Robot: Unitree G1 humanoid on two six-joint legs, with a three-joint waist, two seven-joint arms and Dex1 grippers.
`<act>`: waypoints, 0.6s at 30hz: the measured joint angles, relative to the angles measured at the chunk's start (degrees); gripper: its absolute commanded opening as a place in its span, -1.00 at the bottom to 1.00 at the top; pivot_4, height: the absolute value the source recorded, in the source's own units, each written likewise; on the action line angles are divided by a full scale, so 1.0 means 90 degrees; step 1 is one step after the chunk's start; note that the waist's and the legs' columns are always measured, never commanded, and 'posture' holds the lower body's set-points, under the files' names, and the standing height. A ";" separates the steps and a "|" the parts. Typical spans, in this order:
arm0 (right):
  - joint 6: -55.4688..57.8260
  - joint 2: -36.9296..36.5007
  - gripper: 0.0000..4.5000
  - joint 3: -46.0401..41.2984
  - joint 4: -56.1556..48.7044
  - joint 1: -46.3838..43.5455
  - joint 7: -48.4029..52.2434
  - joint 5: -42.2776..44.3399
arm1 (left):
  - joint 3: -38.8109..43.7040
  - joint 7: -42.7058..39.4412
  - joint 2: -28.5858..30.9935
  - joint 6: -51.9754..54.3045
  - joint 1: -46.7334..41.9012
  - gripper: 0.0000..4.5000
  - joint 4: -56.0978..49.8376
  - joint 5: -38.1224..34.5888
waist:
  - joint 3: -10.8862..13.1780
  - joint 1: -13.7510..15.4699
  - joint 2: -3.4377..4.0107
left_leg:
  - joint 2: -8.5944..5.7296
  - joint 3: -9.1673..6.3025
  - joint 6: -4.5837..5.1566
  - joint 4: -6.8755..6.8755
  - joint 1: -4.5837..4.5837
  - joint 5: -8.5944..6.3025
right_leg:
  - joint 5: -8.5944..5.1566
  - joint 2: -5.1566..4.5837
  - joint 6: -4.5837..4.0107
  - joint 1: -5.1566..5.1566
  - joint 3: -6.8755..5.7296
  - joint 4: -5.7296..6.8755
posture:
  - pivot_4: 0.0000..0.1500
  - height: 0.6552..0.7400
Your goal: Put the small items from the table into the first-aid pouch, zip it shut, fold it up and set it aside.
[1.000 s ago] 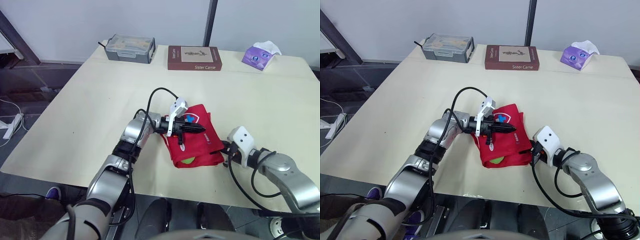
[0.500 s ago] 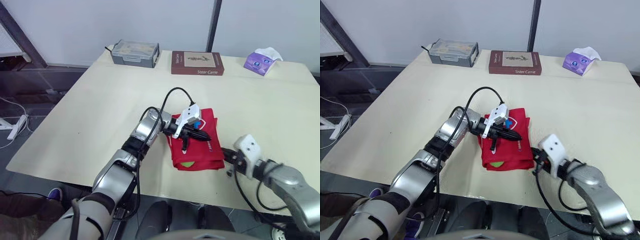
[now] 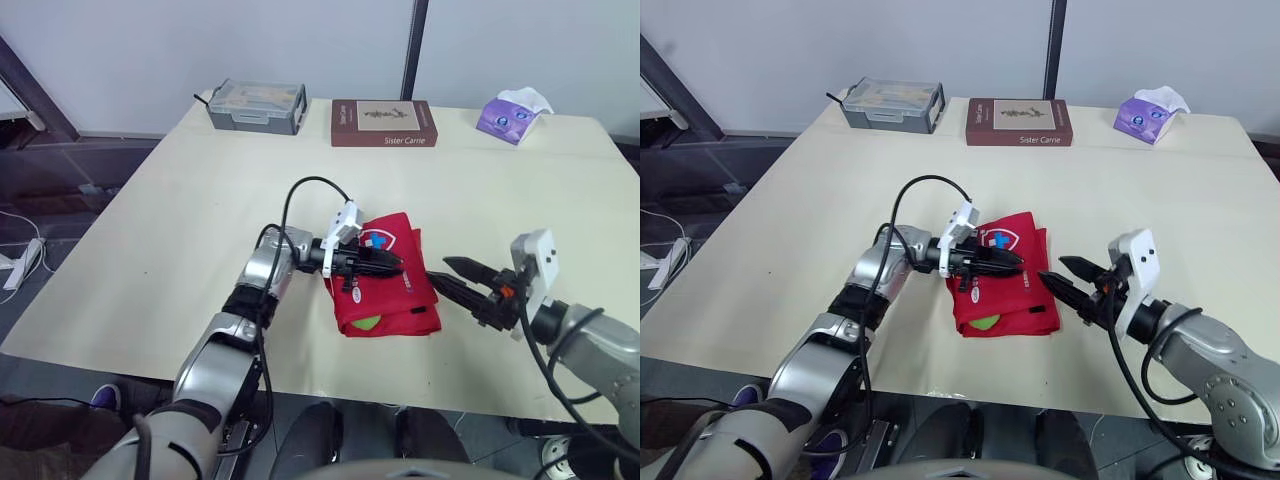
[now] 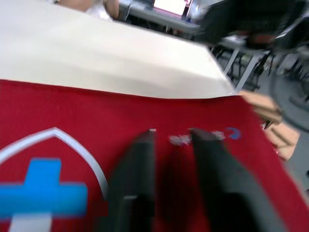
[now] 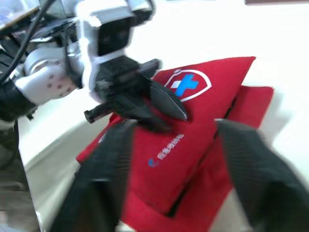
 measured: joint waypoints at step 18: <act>0.1526 0.0518 0.89 0.0941 0.2535 -0.1262 -0.0467 0.0001 | 0.1778 -0.0035 0.2404 0.1214 0.2322 1.00 -0.3446 -0.1879 | 0.0057 -0.0032 0.0028 | 0.0006 0.0016 -0.0008 -0.0002 0.0005 0.0006 | -0.0012 0.0048 -0.0029 -0.0005 0.0014 -0.0001 | 1.00 1.00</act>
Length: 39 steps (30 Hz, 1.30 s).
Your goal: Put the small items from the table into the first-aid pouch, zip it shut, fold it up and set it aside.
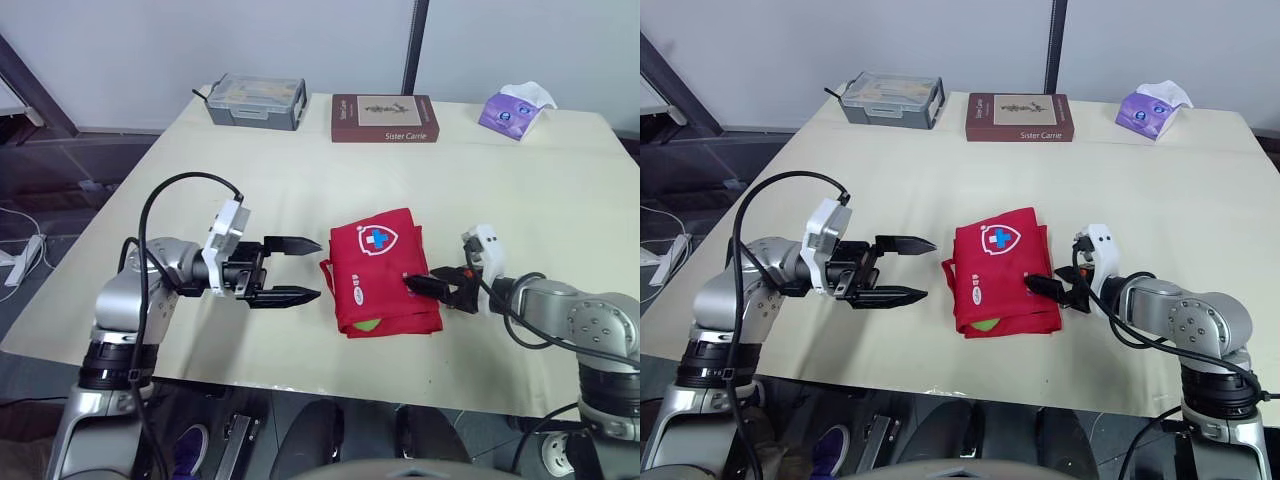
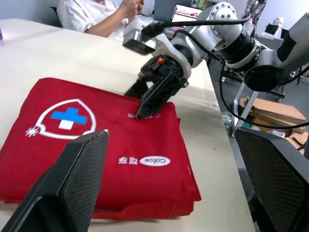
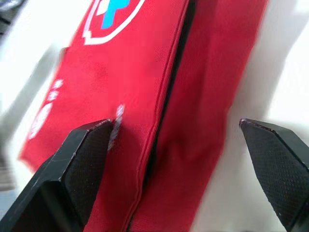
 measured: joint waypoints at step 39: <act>-0.4264 -0.5493 0.94 -0.2281 0.3725 0.2777 0.4867 -0.3064 | -0.1110 0.0961 -0.1340 -0.0066 -0.1271 1.00 -0.0099 -0.0417 | 0.0076 0.0012 -0.0006 | 0.0024 0.0072 0.0000 0.0003 0.0009 0.0001 | 0.0022 0.0053 0.0040 -0.0004 0.0095 -0.0008 | 1.00 1.00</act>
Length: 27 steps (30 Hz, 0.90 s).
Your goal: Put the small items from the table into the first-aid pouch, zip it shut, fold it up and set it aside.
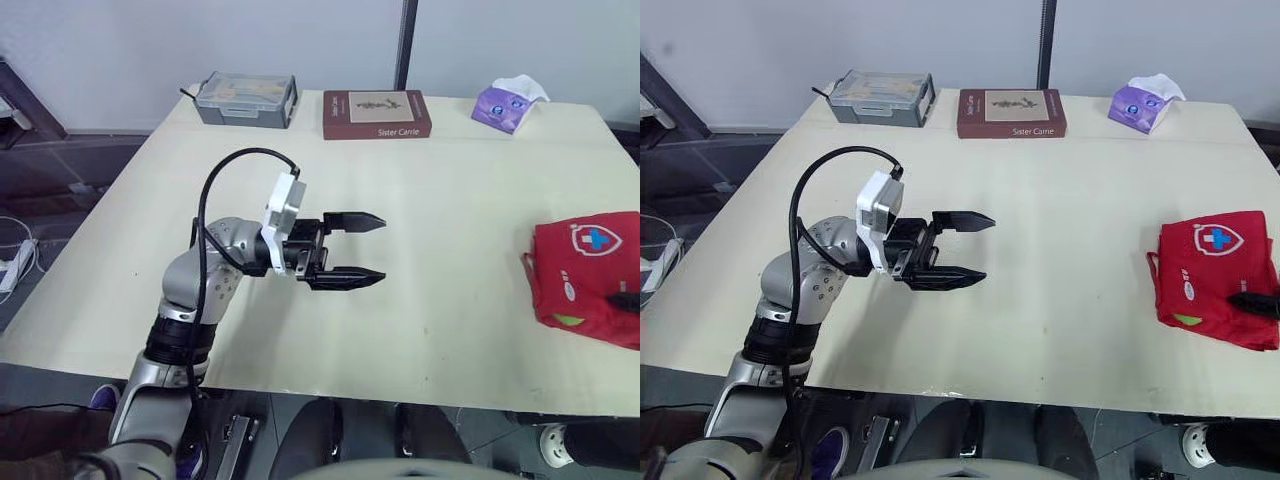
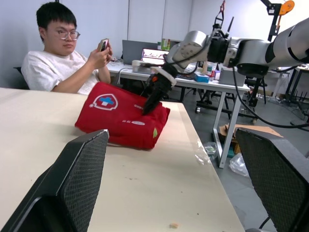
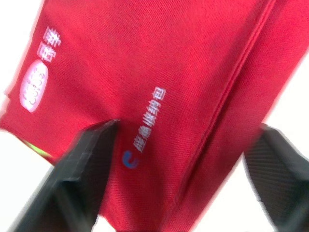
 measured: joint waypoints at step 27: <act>-0.2986 0.4184 0.94 0.0974 -0.5971 0.2663 -0.1377 -0.0050 | 0.2676 0.1192 0.1964 -0.0077 0.3652 1.00 -0.0258 0.0226 | 0.0014 0.0068 -0.0044 | 0.0018 -0.0011 -0.0052 -0.0010 -0.0006 -0.0006 | 0.0001 -0.0127 -0.0025 -0.0030 -0.0082 -0.0003 | 1.00 1.00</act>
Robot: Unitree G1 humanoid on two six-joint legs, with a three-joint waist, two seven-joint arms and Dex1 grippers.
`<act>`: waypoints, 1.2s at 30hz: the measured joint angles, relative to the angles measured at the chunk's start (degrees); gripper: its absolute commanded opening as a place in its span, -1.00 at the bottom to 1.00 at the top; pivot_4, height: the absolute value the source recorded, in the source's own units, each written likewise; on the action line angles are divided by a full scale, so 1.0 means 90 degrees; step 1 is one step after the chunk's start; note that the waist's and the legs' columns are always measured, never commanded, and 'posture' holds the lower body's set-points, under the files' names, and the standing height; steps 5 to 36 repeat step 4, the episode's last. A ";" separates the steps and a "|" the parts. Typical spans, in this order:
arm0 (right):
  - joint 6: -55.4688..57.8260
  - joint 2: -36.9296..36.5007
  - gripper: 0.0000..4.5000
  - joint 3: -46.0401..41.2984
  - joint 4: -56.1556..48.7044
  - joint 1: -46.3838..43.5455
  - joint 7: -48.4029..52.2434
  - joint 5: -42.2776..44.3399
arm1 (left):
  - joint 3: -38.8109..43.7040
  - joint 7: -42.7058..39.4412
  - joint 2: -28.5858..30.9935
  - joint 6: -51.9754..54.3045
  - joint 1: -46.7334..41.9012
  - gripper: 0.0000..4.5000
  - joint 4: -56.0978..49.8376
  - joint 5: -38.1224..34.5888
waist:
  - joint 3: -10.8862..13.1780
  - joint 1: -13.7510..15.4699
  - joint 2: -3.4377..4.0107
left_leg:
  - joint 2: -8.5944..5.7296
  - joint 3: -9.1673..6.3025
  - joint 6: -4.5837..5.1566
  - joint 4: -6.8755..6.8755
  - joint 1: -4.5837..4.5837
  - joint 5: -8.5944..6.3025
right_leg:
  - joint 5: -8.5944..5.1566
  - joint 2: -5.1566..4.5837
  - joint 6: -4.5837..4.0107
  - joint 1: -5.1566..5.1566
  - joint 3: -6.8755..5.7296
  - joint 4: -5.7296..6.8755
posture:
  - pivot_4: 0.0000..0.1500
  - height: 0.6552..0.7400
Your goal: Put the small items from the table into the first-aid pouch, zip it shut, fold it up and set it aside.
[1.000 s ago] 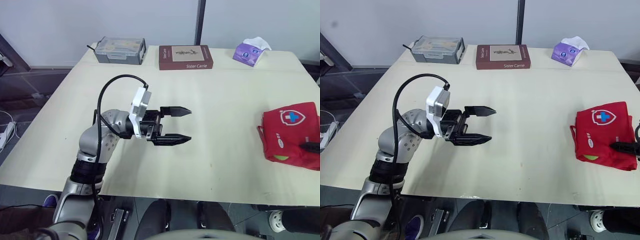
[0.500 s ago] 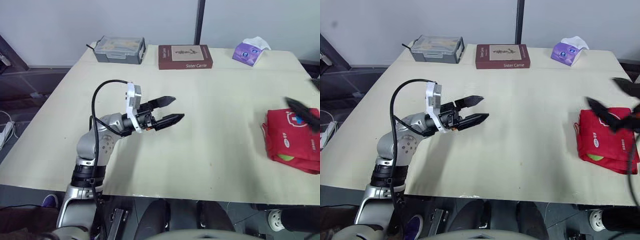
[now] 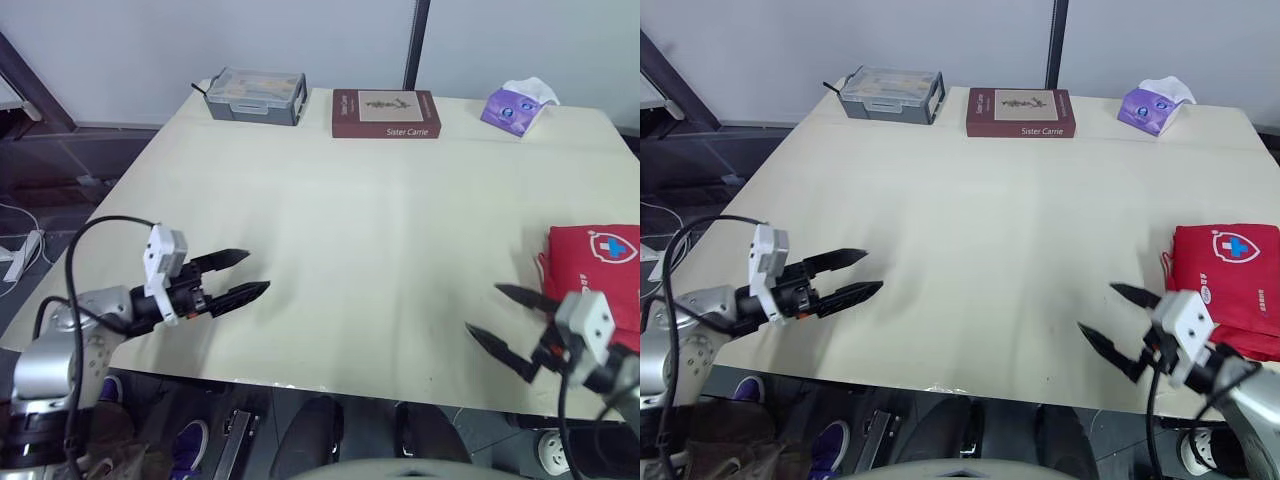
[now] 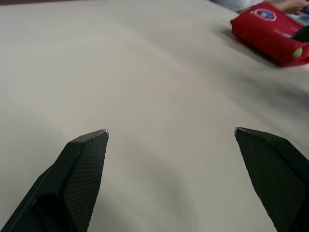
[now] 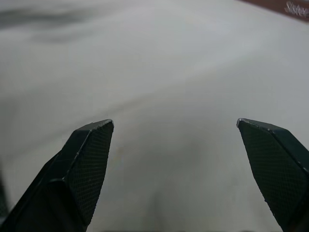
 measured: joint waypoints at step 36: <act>-0.0154 0.0197 0.94 -0.0101 -0.0155 0.0283 -0.0181 -0.0113 | 0.0021 -0.0049 0.0029 -0.0069 0.0122 1.00 0.0012 0.0039 | -0.0001 -0.0043 -0.0001 | 0.0011 0.0005 -0.0006 0.0000 0.0001 -0.0003 | 0.0010 -0.0037 -0.0015 -0.0008 -0.0067 0.0000 | 1.00 1.00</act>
